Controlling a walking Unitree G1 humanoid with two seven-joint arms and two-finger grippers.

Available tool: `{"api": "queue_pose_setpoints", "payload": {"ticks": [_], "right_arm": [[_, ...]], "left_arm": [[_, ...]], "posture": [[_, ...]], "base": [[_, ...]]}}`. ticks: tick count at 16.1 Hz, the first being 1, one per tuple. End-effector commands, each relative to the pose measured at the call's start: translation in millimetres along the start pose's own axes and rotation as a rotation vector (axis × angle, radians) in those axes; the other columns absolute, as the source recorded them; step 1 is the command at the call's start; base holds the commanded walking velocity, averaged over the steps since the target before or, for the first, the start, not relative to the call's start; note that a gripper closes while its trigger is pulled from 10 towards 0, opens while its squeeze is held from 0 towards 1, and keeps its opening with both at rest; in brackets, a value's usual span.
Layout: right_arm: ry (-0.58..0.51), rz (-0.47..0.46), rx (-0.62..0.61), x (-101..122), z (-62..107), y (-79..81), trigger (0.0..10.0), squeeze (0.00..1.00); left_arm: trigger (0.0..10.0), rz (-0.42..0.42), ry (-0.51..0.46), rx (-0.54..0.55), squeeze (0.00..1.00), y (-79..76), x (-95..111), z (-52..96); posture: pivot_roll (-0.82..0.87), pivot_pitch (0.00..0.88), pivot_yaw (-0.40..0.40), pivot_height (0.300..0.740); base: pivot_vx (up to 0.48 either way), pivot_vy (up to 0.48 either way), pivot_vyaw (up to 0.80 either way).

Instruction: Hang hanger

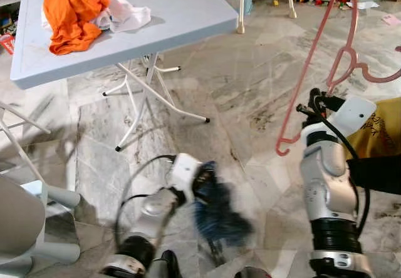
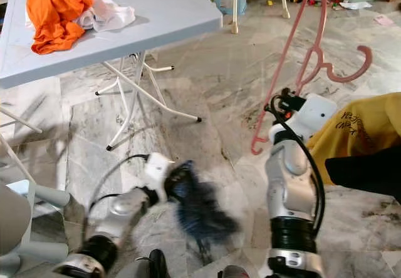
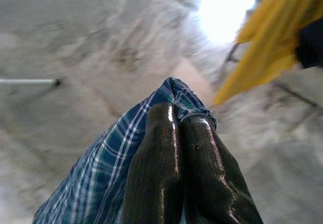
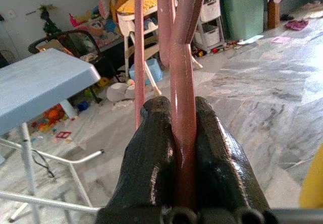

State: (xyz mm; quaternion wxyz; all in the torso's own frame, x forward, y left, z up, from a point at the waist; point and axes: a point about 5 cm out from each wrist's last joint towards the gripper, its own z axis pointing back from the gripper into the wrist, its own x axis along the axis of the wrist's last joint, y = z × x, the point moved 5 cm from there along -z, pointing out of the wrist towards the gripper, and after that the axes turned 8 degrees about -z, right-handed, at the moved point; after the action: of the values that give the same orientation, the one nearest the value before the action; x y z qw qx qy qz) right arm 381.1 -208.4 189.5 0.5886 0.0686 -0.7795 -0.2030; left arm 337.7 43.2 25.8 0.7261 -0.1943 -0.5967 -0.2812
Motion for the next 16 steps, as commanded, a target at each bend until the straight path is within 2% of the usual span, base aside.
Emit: {"api": "queue_pose_setpoints", "payload": {"ticks": [1,4,5,6,7,8,9,10,12,13,14,16], "right_arm": [[-0.026,0.026,0.036,6,0.7,5.7,10.0,0.00],[-0.001,0.094,0.071,1,7.7,0.6,10.0,0.00],[0.025,0.208,0.108,-7,16.4,-4.9,10.0,0.00],[0.100,0.334,0.129,-26,33.6,-20.0,10.0,0.00],[0.129,0.344,0.133,-32,41.0,-24.8,10.0,0.00],[0.148,0.301,0.144,-36,51.6,-26.0,10.0,0.00],[0.161,0.279,0.157,-38,59.1,-26.2,10.0,0.00],[0.170,0.275,0.159,-40,68.2,-28.7,10.0,0.00],[0.202,0.269,0.158,-44,89.1,-35.3,10.0,0.00],[0.205,0.270,0.152,-45,90.5,-36.7,10.0,0.00],[0.211,0.271,0.142,-46,95.0,-39.2,10.0,0.00],[0.256,0.302,0.094,-54,108.5,-46.5,10.0,0.00]], "left_arm": [[0.0,0.001,-0.007,0.011,0.00,0.7,1,-0.2],[0.0,-0.014,-0.085,0.079,0.00,14.4,20,0.2],[0.0,-0.024,-0.131,0.140,0.00,29.2,33,3.4],[0.0,-0.052,-0.166,0.233,0.00,50.0,44,13.0],[0.0,-0.071,-0.177,0.273,0.00,57.5,46,18.2],[0.0,-0.096,-0.196,0.340,0.00,67.4,49,27.6],[2.7,-0.118,-0.190,0.394,0.00,74.8,48,34.5],[9.9,-0.117,-0.183,0.455,0.00,82.3,46,43.6],[10.0,-0.161,-0.151,0.522,0.00,88.0,39,64.3],[10.0,-0.165,-0.143,0.525,0.00,88.7,37,66.0],[10.0,-0.170,-0.125,0.549,0.00,93.9,33,74.3],[10.0,-0.206,-0.071,0.562,0.00,99.6,18,97.4]], "posture": [[-0.22,0.199,0.049,0.740],[-0.22,0.199,0.044,0.740],[-0.21,0.199,0.041,0.740],[-0.20,0.198,0.038,0.740],[-0.19,0.194,0.039,0.740],[-0.19,0.194,0.040,0.740],[-0.18,0.190,0.043,0.740],[-0.18,0.191,0.048,0.740],[-0.17,0.189,0.049,0.740],[-0.16,0.191,0.052,0.740],[-0.16,0.191,0.055,0.740],[-0.14,0.194,0.065,0.740]], "base": [[0.000,0.000,0.00],[0.000,0.000,0.00],[0.000,0.000,0.00],[0.000,0.000,0.00],[0.000,0.000,0.00],[0.000,0.000,0.00],[0.000,0.000,0.00],[0.000,0.000,0.00],[0.000,0.000,0.00],[0.000,0.000,0.00],[0.000,0.000,0.00],[0.000,0.000,0.00]]}}
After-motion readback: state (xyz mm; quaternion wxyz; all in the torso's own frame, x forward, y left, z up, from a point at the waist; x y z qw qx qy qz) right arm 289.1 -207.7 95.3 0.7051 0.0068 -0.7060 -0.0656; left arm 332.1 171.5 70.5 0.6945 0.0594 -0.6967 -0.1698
